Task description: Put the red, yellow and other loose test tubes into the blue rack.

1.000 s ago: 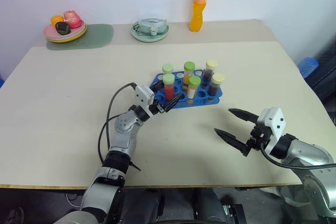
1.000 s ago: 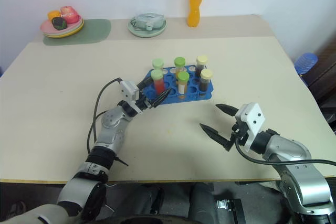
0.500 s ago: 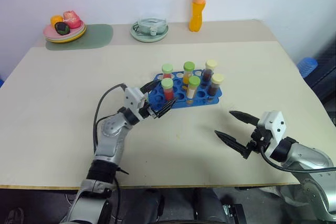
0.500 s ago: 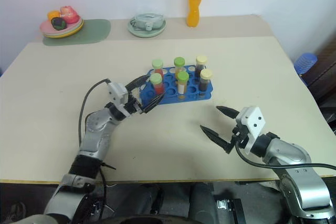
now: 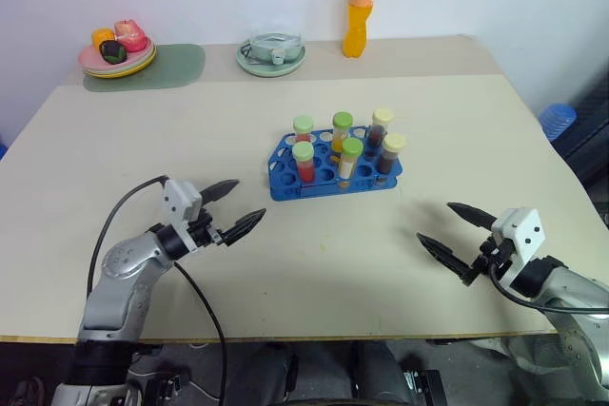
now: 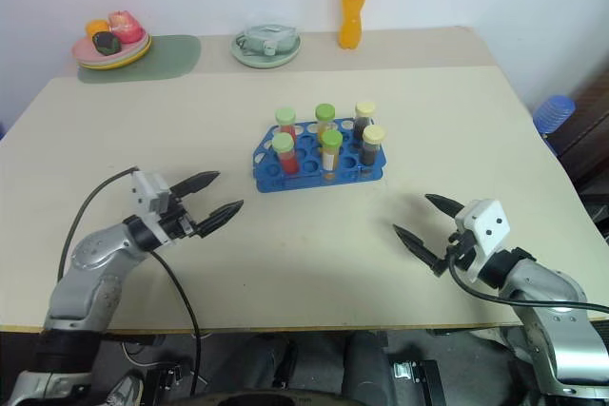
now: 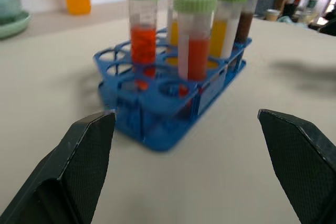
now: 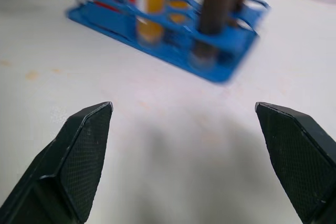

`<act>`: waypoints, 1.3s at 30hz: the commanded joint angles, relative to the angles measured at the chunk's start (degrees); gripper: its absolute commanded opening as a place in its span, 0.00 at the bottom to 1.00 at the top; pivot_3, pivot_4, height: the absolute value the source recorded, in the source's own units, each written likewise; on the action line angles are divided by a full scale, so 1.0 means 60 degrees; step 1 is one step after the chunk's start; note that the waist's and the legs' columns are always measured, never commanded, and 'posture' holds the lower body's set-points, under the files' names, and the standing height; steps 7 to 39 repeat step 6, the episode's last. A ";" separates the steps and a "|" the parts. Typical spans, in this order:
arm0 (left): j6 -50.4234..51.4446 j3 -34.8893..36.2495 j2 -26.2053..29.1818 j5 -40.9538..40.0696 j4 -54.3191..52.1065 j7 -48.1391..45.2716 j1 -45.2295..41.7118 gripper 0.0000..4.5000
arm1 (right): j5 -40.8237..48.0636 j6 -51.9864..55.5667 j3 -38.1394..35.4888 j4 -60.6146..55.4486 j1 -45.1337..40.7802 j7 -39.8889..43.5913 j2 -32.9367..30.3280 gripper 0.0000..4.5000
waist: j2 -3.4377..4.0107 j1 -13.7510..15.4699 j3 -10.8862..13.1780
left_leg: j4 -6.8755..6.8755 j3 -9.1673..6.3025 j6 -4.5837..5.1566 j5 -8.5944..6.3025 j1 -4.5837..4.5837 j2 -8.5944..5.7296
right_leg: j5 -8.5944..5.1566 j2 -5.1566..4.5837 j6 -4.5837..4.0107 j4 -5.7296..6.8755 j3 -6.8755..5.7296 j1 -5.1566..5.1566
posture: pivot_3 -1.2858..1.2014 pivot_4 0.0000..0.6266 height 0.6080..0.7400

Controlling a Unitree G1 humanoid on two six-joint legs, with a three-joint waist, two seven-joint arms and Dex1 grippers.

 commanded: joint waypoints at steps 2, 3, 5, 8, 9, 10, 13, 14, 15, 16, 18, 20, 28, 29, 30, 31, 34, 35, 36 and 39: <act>0.0344 0.0408 0.0333 -0.0463 -0.0871 -0.0130 0.0494 0.99 | 0.0035 -0.0647 -0.0378 0.0516 -0.0116 0.0169 0.0120 1.00 | 0.0004 -0.0016 0.0001 | -0.0001 0.0002 0.0001 -0.0001 0.0002 0.0000 | 0.0000 -0.0001 0.0000 -0.0001 0.0003 0.0001 | 0.52 0.24 1.00; 0.0455 0.0436 0.0390 -0.0534 -0.0984 -0.0154 0.0581 0.99 | 0.0036 -0.0728 -0.0388 0.0658 -0.0130 0.0216 0.0118 1.00 | 0.0005 -0.0021 0.0001 | -0.0002 0.0002 0.0001 -0.0001 0.0002 0.0000 | 0.0000 0.0000 0.0000 -0.0001 0.0003 0.0000 | 0.52 0.24 1.00; 0.0614 0.0495 0.0466 -0.0633 -0.1115 -0.0193 0.0688 0.99 | 0.0013 -0.0886 -0.0375 0.0902 -0.0161 0.0293 0.0110 1.00 | 0.0011 -0.0013 0.0003 | -0.0005 0.0002 0.0000 -0.0001 0.0004 0.0001 | 0.0000 0.0000 -0.0001 -0.0001 0.0003 0.0000 | 0.52 0.24 1.00; 0.0733 0.0509 0.0518 -0.0696 -0.1171 -0.0199 0.0727 0.99 | 0.0009 -0.0932 -0.0360 0.0947 -0.0166 0.0313 0.0107 1.00 | 0.0011 -0.0013 0.0003 | -0.0005 0.0002 0.0000 -0.0001 0.0003 0.0001 | 0.0000 0.0000 -0.0001 -0.0001 0.0003 0.0000 | 0.52 0.24 1.00; 0.0733 0.0509 0.0518 -0.0696 -0.1171 -0.0199 0.0727 0.99 | 0.0009 -0.0932 -0.0360 0.0947 -0.0166 0.0313 0.0107 1.00 | 0.0011 -0.0013 0.0003 | -0.0005 0.0002 0.0000 -0.0001 0.0003 0.0001 | 0.0000 0.0000 -0.0001 -0.0001 0.0003 0.0000 | 0.52 0.24 1.00; 0.0733 0.0509 0.0518 -0.0696 -0.1171 -0.0199 0.0727 0.99 | 0.0009 -0.0932 -0.0360 0.0947 -0.0166 0.0313 0.0107 1.00 | 0.0011 -0.0013 0.0003 | -0.0005 0.0002 0.0000 -0.0001 0.0003 0.0001 | 0.0000 0.0000 -0.0001 -0.0001 0.0003 0.0000 | 0.52 0.24 1.00; 0.0733 0.0509 0.0518 -0.0696 -0.1171 -0.0199 0.0727 0.99 | 0.0009 -0.0932 -0.0360 0.0947 -0.0166 0.0313 0.0107 1.00 | 0.0011 -0.0013 0.0003 | -0.0005 0.0002 0.0000 -0.0001 0.0003 0.0001 | 0.0000 0.0000 -0.0001 -0.0001 0.0003 0.0000 | 0.52 0.24 1.00; 0.0733 0.0509 0.0518 -0.0696 -0.1171 -0.0199 0.0727 0.99 | 0.0009 -0.0932 -0.0360 0.0947 -0.0166 0.0313 0.0107 1.00 | 0.0011 -0.0013 0.0003 | -0.0005 0.0002 0.0000 -0.0001 0.0003 0.0001 | 0.0000 0.0000 -0.0001 -0.0001 0.0003 0.0000 | 0.52 0.24 1.00; 0.0733 0.0509 0.0518 -0.0696 -0.1171 -0.0199 0.0727 0.99 | 0.0009 -0.0932 -0.0360 0.0947 -0.0166 0.0313 0.0107 1.00 | 0.0011 -0.0013 0.0003 | -0.0005 0.0002 0.0000 -0.0001 0.0003 0.0001 | 0.0000 0.0000 -0.0001 -0.0001 0.0003 0.0000 | 0.52 0.24 1.00; 0.0733 0.0509 0.0518 -0.0696 -0.1171 -0.0199 0.0727 0.99 | 0.0009 -0.0932 -0.0360 0.0947 -0.0166 0.0313 0.0107 1.00 | 0.0011 -0.0013 0.0003 | -0.0005 0.0002 0.0000 -0.0001 0.0003 0.0001 | 0.0000 0.0000 -0.0001 -0.0001 0.0003 0.0000 | 0.52 0.24 1.00; 0.0733 0.0509 0.0518 -0.0696 -0.1171 -0.0199 0.0727 0.99 | 0.0009 -0.0932 -0.0360 0.0947 -0.0166 0.0313 0.0107 1.00 | 0.0011 -0.0013 0.0003 | -0.0005 0.0002 0.0000 -0.0001 0.0003 0.0001 | 0.0000 0.0000 -0.0001 -0.0001 0.0003 0.0000 | 0.52 0.24 1.00; 0.0733 0.0509 0.0518 -0.0696 -0.1171 -0.0199 0.0727 0.99 | 0.0009 -0.0932 -0.0360 0.0947 -0.0166 0.0313 0.0107 1.00 | 0.0011 -0.0013 0.0003 | -0.0005 0.0002 0.0000 -0.0001 0.0003 0.0001 | 0.0000 0.0000 -0.0001 -0.0001 0.0003 0.0000 | 0.52 0.24 1.00; 0.0733 0.0509 0.0518 -0.0696 -0.1171 -0.0199 0.0727 0.99 | 0.0009 -0.0932 -0.0360 0.0947 -0.0166 0.0313 0.0107 1.00 | 0.0011 -0.0013 0.0003 | -0.0005 0.0002 0.0000 -0.0001 0.0003 0.0001 | 0.0000 0.0000 -0.0001 -0.0001 0.0003 0.0000 | 0.52 0.24 1.00; 0.0733 0.0509 0.0518 -0.0696 -0.1171 -0.0199 0.0727 0.99 | 0.0009 -0.0932 -0.0360 0.0947 -0.0166 0.0313 0.0107 1.00 | 0.0011 -0.0013 0.0003 | -0.0005 0.0002 0.0000 -0.0001 0.0003 0.0001 | 0.0000 0.0000 -0.0001 -0.0001 0.0003 0.0000 | 0.52 0.24 1.00; 0.0733 0.0509 0.0518 -0.0696 -0.1171 -0.0199 0.0727 0.99 | 0.0009 -0.0932 -0.0360 0.0947 -0.0166 0.0313 0.0107 1.00 | 0.0011 -0.0013 0.0003 | -0.0005 0.0002 0.0000 -0.0001 0.0003 0.0001 | 0.0000 0.0000 -0.0001 -0.0001 0.0003 0.0000 | 0.52 0.24 1.00; 0.0733 0.0509 0.0518 -0.0696 -0.1171 -0.0199 0.0727 0.99 | 0.0009 -0.0932 -0.0360 0.0947 -0.0166 0.0313 0.0107 1.00 | 0.0011 -0.0013 0.0003 | -0.0005 0.0002 0.0000 -0.0001 0.0003 0.0001 | 0.0000 0.0000 -0.0001 -0.0001 0.0003 0.0000 | 0.52 0.24 1.00; 0.0733 0.0509 0.0518 -0.0696 -0.1171 -0.0199 0.0727 0.99 | 0.0009 -0.0932 -0.0360 0.0947 -0.0166 0.0313 0.0107 1.00 | 0.0011 -0.0013 0.0003 | -0.0005 0.0002 0.0000 -0.0001 0.0003 0.0001 | 0.0000 0.0000 -0.0001 -0.0001 0.0003 0.0000 | 0.52 0.24 1.00; 0.0733 0.0509 0.0518 -0.0696 -0.1171 -0.0199 0.0727 0.99 | 0.0009 -0.0932 -0.0360 0.0947 -0.0166 0.0313 0.0107 1.00 | 0.0011 -0.0013 0.0003 | -0.0005 0.0002 0.0000 -0.0001 0.0003 0.0001 | 0.0000 0.0000 -0.0001 -0.0001 0.0003 0.0000 | 0.52 0.24 1.00; 0.0733 0.0509 0.0518 -0.0696 -0.1171 -0.0199 0.0727 0.99 | 0.0009 -0.0932 -0.0360 0.0947 -0.0166 0.0313 0.0107 1.00 | 0.0011 -0.0013 0.0003 | -0.0005 0.0002 0.0000 -0.0001 0.0003 0.0001 | 0.0000 0.0000 -0.0001 -0.0001 0.0003 0.0000 | 0.52 0.24 1.00; 0.0733 0.0509 0.0518 -0.0696 -0.1171 -0.0199 0.0727 0.99 | 0.0009 -0.0932 -0.0360 0.0947 -0.0166 0.0313 0.0107 1.00 | 0.0011 -0.0013 0.0003 | -0.0005 0.0002 0.0000 -0.0001 0.0003 0.0001 | 0.0000 0.0000 -0.0001 -0.0001 0.0003 0.0000 | 0.52 0.24 1.00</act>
